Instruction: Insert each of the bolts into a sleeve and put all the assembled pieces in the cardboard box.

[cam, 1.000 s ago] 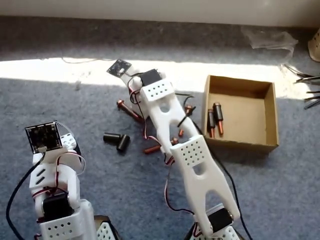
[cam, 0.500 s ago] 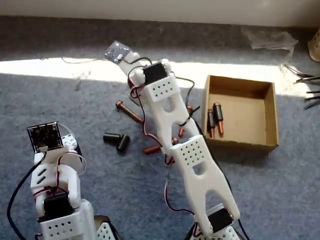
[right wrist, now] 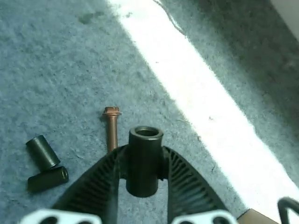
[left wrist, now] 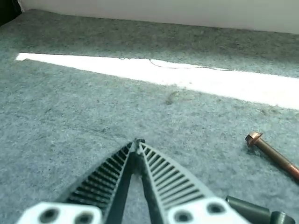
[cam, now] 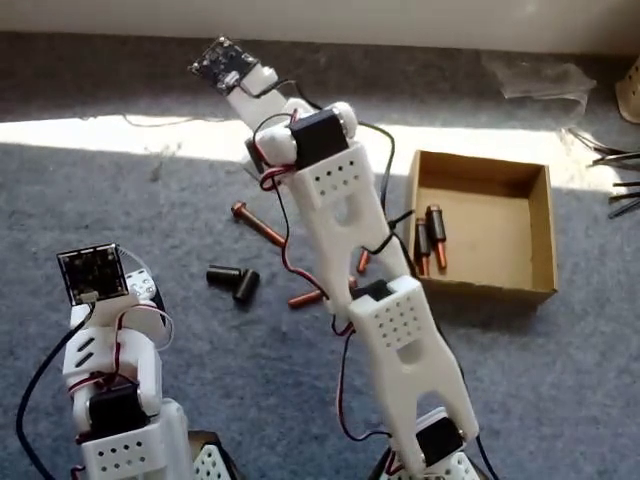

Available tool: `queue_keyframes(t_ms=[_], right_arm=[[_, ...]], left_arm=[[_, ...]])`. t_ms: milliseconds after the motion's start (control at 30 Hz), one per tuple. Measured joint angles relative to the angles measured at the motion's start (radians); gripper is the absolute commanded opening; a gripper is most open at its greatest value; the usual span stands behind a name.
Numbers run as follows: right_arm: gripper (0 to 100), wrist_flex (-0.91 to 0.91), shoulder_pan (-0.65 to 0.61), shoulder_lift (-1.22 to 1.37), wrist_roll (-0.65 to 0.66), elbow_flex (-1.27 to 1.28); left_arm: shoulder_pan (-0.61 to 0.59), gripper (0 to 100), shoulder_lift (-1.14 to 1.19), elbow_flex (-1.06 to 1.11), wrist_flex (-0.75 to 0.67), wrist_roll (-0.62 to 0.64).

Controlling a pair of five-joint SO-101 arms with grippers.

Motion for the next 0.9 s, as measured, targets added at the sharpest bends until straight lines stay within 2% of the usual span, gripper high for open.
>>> queue_keyframes(t_ms=[600,900], right_arm=[[0.5,0.002,-0.055,-0.816,0.0,0.77],[0.5,0.002,-0.052,-1.143,0.0,1.083]], left_arm=[[0.006,1,0.0,0.005,-0.003,0.0],[0.141,1,0.002,0.081,-0.17,0.0]])
